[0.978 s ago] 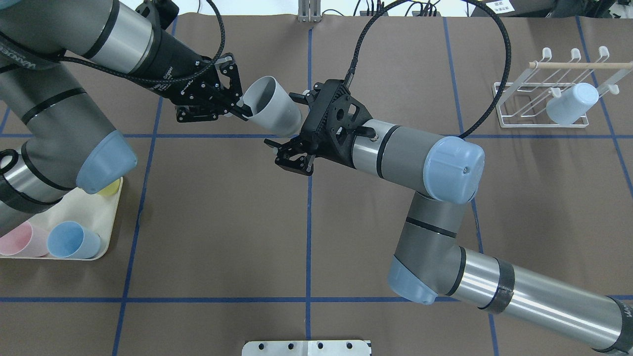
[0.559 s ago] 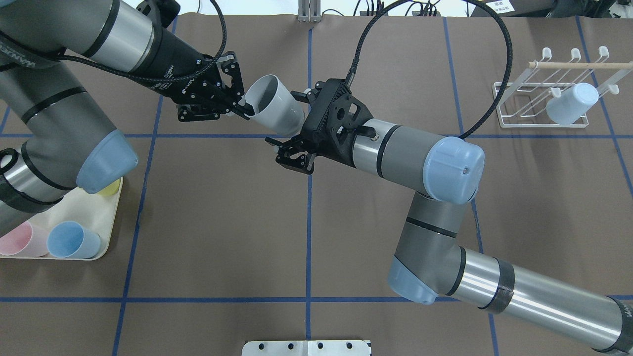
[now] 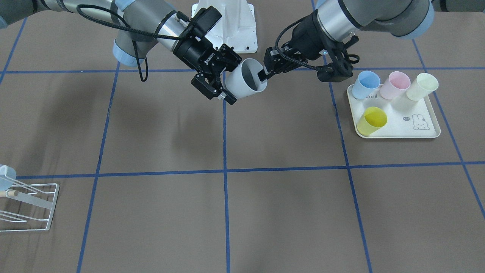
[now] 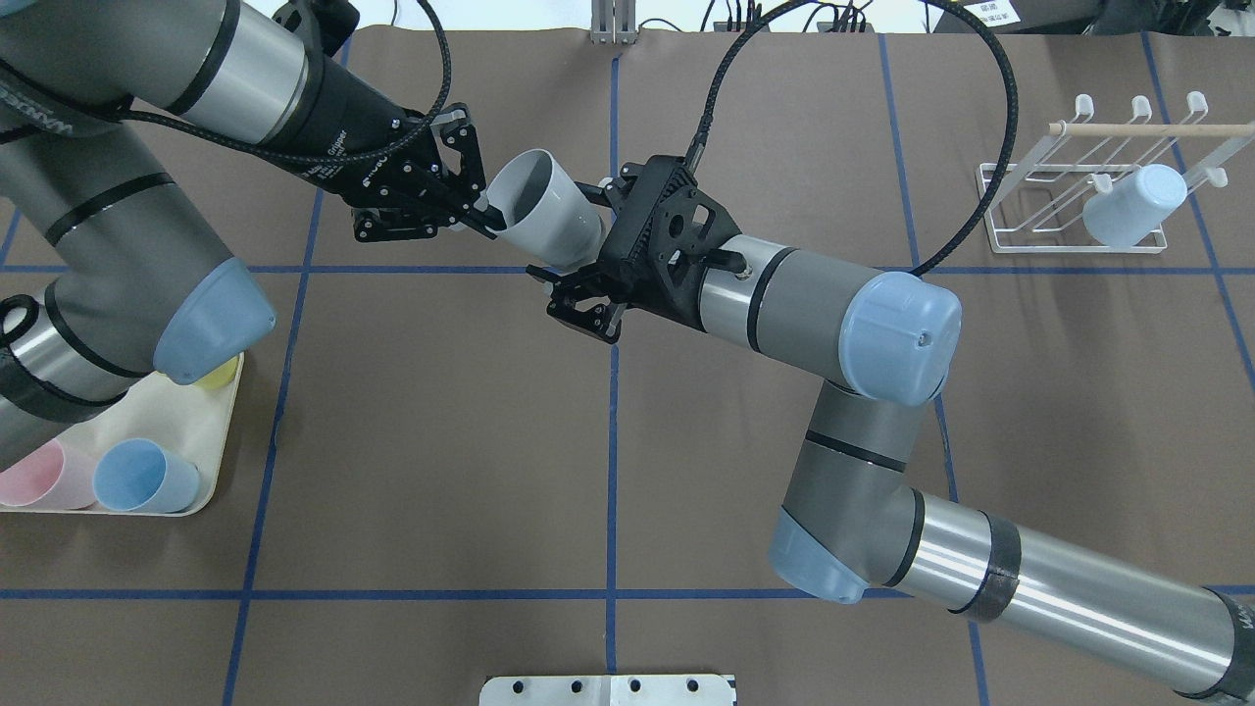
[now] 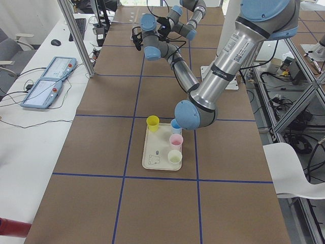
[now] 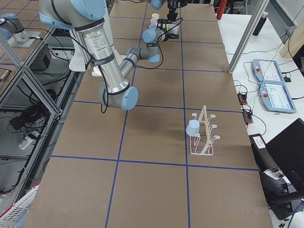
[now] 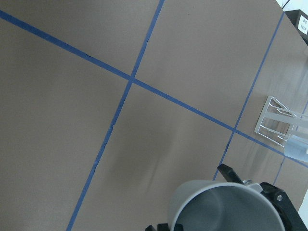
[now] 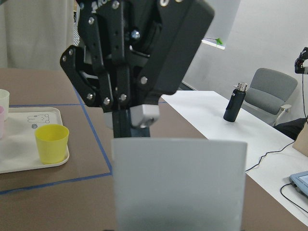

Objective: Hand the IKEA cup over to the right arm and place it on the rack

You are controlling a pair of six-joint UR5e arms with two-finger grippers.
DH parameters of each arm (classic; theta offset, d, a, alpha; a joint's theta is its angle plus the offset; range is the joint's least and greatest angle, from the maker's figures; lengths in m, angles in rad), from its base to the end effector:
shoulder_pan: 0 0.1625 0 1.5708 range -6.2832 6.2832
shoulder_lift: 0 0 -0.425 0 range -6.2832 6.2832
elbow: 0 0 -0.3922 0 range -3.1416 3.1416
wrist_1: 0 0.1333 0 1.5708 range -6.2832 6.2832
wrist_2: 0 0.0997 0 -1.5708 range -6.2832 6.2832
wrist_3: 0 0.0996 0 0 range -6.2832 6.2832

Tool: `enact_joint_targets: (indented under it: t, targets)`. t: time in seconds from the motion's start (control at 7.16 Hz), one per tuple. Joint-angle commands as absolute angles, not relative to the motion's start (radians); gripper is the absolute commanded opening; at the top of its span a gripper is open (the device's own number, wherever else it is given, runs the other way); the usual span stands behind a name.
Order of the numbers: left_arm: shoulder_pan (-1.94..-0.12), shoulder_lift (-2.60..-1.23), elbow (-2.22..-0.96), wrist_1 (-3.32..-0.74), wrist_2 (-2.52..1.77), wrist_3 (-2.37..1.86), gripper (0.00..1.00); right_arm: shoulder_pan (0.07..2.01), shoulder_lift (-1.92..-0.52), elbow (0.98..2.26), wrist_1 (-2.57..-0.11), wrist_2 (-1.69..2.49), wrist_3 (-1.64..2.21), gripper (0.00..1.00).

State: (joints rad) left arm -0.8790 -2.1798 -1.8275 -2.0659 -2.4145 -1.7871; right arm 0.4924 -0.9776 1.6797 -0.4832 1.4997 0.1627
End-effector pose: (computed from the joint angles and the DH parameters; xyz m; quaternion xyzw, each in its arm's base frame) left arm 0.3265 -0.4864 0.1287 -0.1142 0.6463 -0.1493 0.7396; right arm -0.4732 -0.4132 0.1427 0.6472 -0.4352 -0.2515 0.5731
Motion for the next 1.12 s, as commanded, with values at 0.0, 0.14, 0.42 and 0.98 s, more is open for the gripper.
enact_joint_targets:
  t: [0.0, 0.14, 0.42, 0.98]
  targets:
    - [-0.877, -2.180, -1.825, -2.066, -2.414, -1.786, 0.00, 0.489, -0.977, 1.680, -0.485, 1.479, 0.161, 0.81]
    - [-0.877, -2.180, -1.825, -2.066, -2.414, -1.786, 0.00, 0.489, -0.979, 1.680, -0.485, 1.479, 0.161, 0.81]
    - [-0.876, -2.184, -1.822, -2.066, -2.414, -1.786, 0.00, 0.489, -0.979, 1.680, -0.485, 1.465, 0.160, 0.79]
    - [-0.874, -2.201, -1.819, -2.066, -2.414, -1.775, 0.99, 0.485, -0.979, 1.680, -0.485, 1.440, 0.155, 0.70]
